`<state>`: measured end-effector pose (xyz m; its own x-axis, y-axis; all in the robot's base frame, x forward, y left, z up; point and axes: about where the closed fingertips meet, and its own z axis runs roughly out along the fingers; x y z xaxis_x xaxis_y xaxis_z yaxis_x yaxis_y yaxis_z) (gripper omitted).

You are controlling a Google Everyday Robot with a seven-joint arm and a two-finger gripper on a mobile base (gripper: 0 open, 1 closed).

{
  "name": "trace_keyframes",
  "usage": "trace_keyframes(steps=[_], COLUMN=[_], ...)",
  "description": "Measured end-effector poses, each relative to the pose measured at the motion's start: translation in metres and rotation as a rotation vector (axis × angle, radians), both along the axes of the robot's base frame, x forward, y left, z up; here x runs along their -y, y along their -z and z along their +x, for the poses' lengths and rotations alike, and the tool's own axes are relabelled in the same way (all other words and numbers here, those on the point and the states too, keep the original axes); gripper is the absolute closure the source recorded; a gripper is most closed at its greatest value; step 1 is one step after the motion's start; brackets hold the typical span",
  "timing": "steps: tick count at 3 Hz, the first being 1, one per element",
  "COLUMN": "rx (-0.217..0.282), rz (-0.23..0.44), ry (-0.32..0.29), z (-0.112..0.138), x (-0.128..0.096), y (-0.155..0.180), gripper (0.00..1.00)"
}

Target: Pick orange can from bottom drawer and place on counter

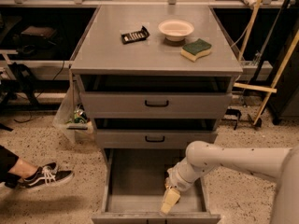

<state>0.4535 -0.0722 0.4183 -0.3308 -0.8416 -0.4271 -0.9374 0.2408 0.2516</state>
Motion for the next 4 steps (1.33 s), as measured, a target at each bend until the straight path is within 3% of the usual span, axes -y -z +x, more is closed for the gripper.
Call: trace_keyframes(steps=[1, 2, 3, 4], rx=[-0.024, -0.012, 0.019, 0.019], rz=[0.031, 0.056, 0.065, 0.066], ry=[0.065, 0.137, 0.225, 0.225], z=[0.009, 0.025, 0.05, 0.05], x=[-0.01, -0.007, 0.004, 0.004], y=[0.049, 0.066, 0.067, 0.067], gripper=[0.0, 0.0, 0.0, 0.0])
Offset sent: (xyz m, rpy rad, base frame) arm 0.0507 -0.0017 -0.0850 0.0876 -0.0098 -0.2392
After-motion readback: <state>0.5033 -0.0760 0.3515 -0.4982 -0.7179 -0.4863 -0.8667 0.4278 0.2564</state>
